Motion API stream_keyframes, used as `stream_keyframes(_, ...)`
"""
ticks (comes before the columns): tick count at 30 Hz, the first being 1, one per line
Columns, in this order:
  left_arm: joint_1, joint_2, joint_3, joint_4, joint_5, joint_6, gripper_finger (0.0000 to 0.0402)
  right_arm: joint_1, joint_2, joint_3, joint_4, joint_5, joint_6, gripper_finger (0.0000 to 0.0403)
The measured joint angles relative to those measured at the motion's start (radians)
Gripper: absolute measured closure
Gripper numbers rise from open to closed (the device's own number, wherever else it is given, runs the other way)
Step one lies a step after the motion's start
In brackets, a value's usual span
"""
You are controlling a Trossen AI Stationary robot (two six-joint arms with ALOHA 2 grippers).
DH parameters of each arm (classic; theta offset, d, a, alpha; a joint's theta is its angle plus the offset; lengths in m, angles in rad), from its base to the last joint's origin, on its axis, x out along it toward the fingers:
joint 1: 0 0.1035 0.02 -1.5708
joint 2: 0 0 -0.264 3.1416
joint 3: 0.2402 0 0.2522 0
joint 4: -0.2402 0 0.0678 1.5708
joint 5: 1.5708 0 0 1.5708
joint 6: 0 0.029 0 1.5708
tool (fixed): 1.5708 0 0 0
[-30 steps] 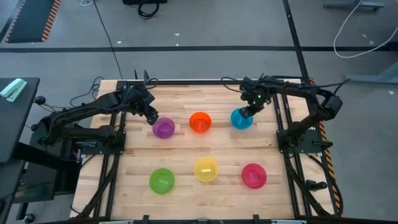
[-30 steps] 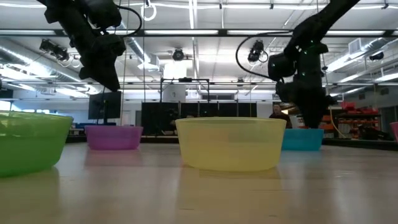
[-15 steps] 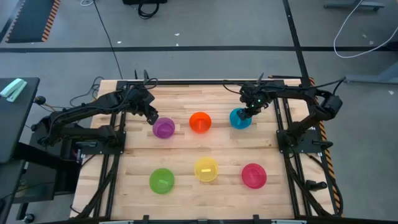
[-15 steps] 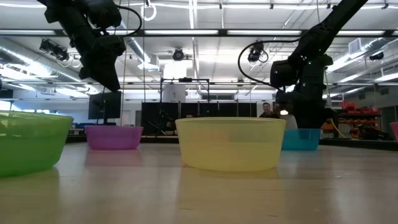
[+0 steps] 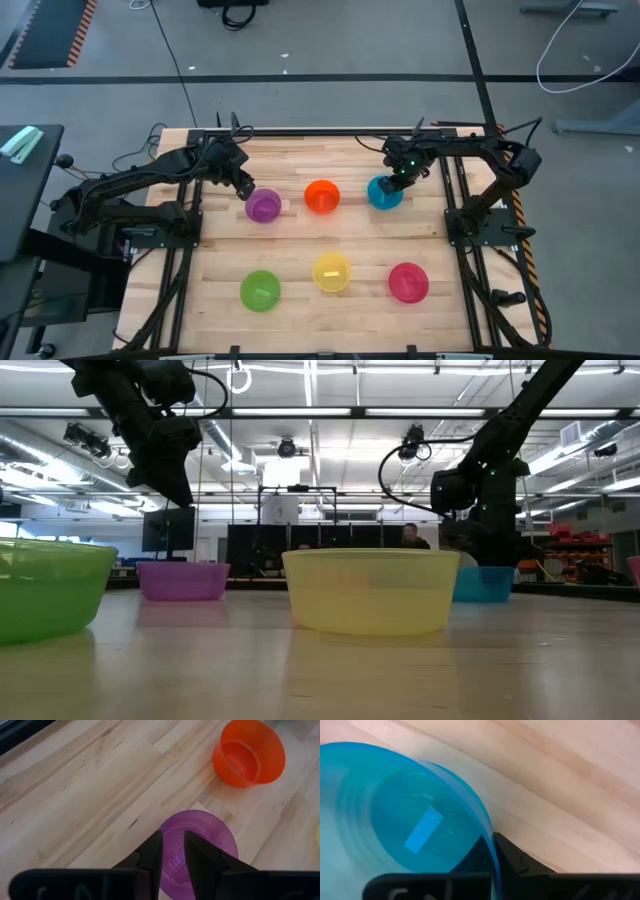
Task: Nest bowls inside each other
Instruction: Stack the blue bowl on top of the red bowl
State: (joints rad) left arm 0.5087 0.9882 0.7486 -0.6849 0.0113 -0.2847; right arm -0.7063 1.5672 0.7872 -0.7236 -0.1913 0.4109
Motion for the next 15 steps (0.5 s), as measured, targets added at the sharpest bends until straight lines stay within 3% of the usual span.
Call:
stream_keyframes(8,0.000,0.000,0.000,0.000,-0.004,0.000,0.0322,0.009,-0.034,0.041,-0.025,0.014,-0.003,0.0396)
stream_keyframes(15,0.000,0.000,0.000,-0.001,-0.005,0.000,0.0324,0.057,-0.096,0.200,-0.188,0.067,-0.059,0.0400)
